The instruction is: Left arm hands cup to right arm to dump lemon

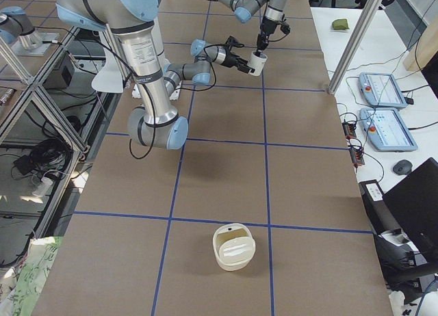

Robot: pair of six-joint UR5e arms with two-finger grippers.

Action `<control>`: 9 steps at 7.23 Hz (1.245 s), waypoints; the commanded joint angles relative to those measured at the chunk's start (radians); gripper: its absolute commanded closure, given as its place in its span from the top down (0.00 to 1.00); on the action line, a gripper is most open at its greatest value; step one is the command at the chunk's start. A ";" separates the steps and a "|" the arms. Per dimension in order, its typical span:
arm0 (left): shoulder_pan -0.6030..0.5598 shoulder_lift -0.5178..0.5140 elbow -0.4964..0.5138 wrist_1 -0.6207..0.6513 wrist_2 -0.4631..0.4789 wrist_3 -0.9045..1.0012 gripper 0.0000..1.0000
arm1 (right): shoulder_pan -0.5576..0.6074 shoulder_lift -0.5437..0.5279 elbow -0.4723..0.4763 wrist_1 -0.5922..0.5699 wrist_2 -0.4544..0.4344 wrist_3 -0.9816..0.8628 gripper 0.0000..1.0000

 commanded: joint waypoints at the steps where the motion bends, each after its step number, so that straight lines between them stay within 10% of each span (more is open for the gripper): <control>1: 0.006 0.001 -0.014 0.000 0.000 0.001 0.00 | 0.001 0.000 0.000 0.000 0.000 0.002 0.99; 9: 0.011 0.005 -0.054 0.003 -0.001 0.001 0.00 | 0.013 -0.002 0.000 0.001 0.002 0.000 0.99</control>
